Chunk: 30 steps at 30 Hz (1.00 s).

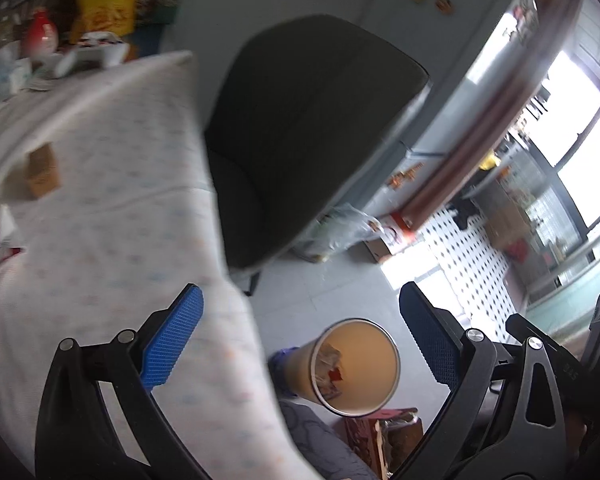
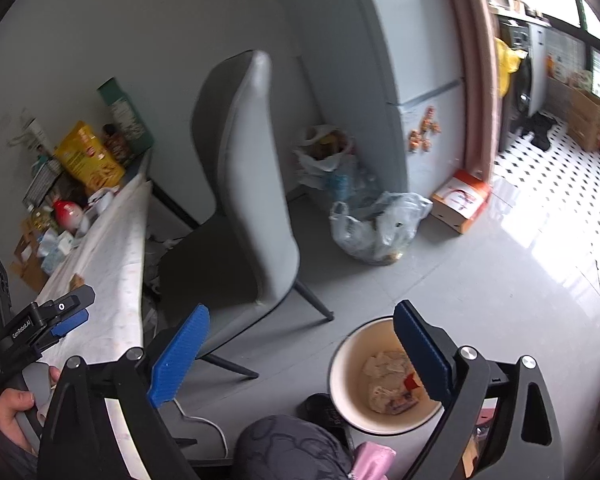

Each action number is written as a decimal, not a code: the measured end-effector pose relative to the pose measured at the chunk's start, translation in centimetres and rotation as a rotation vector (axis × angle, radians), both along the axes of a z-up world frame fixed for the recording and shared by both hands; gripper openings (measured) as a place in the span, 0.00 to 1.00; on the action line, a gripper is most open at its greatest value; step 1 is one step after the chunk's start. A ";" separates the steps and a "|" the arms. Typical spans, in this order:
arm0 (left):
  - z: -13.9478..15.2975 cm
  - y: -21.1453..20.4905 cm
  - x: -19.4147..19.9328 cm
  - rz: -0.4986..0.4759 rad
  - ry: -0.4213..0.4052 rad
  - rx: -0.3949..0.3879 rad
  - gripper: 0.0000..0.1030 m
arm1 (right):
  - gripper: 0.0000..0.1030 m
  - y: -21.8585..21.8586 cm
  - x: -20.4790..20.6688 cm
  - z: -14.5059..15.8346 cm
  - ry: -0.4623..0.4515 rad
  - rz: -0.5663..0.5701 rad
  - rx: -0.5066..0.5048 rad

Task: Collect trash
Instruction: 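Move both open tools back toward the table, then grasp the torn red-and-white paper scrap with the left gripper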

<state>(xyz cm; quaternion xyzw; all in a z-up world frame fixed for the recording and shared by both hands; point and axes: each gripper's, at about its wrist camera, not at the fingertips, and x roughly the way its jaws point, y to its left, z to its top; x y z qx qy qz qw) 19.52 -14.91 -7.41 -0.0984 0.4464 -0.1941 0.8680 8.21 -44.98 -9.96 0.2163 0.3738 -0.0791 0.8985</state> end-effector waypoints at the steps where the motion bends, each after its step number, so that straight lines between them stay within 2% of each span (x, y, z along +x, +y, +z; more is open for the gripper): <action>1: 0.2 0.9 0.0 0.017 -0.006 0.001 0.95 | 0.89 0.6 0.3 0.2 -0.002 0.011 -0.002; 9: 0.9 8.3 -0.7 0.166 -0.037 0.002 0.95 | 0.92 6.1 3.1 1.3 -0.020 0.100 -0.028; 21: 0.1 16.5 -1.8 0.302 -0.049 0.015 0.94 | 0.93 14.5 5.9 2.7 -0.036 0.216 -0.105; 30: -1.6 18.4 -1.4 0.367 -0.033 0.051 0.70 | 0.89 19.3 6.9 2.7 -0.025 0.278 -0.160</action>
